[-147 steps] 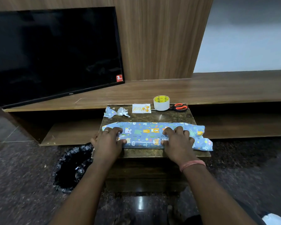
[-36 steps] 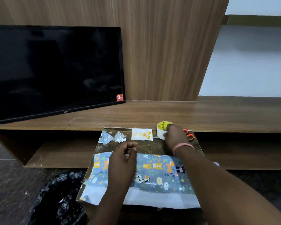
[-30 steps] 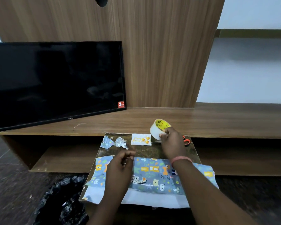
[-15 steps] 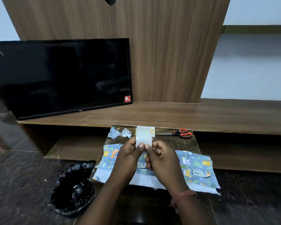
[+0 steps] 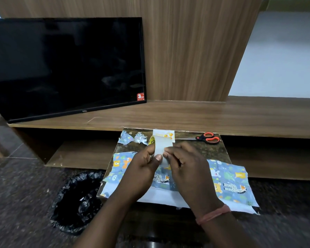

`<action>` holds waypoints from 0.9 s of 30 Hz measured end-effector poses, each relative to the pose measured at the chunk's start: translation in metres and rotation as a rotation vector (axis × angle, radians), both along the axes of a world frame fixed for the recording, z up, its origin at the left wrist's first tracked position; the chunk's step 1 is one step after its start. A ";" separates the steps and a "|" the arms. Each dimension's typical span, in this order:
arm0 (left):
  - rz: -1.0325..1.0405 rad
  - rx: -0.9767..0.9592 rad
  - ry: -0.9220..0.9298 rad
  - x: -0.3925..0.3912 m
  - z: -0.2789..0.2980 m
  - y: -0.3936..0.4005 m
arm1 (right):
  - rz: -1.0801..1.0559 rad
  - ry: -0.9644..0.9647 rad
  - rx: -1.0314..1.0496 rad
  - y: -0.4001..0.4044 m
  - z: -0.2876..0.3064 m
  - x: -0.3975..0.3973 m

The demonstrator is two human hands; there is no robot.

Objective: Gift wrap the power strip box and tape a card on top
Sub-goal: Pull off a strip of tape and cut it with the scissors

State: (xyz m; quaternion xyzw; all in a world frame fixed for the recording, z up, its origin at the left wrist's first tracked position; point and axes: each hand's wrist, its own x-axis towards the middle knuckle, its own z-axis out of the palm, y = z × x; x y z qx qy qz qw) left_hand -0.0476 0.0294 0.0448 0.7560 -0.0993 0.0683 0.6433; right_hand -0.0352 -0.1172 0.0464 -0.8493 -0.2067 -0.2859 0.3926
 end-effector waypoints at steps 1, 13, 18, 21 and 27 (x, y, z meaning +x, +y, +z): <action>0.009 0.019 -0.006 0.000 0.000 0.000 | -0.001 -0.007 -0.016 0.001 0.000 0.001; 0.173 0.227 -0.106 -0.003 -0.003 -0.008 | 0.059 0.046 -0.076 0.001 -0.003 0.010; 0.138 0.187 -0.106 -0.001 -0.005 -0.011 | -0.071 0.079 0.013 0.013 -0.007 0.007; 0.127 0.146 -0.082 0.001 -0.008 -0.010 | -0.069 0.073 -0.001 0.012 -0.008 0.009; 0.152 0.171 -0.074 0.002 -0.010 -0.007 | 0.010 0.037 -0.105 0.005 -0.003 0.011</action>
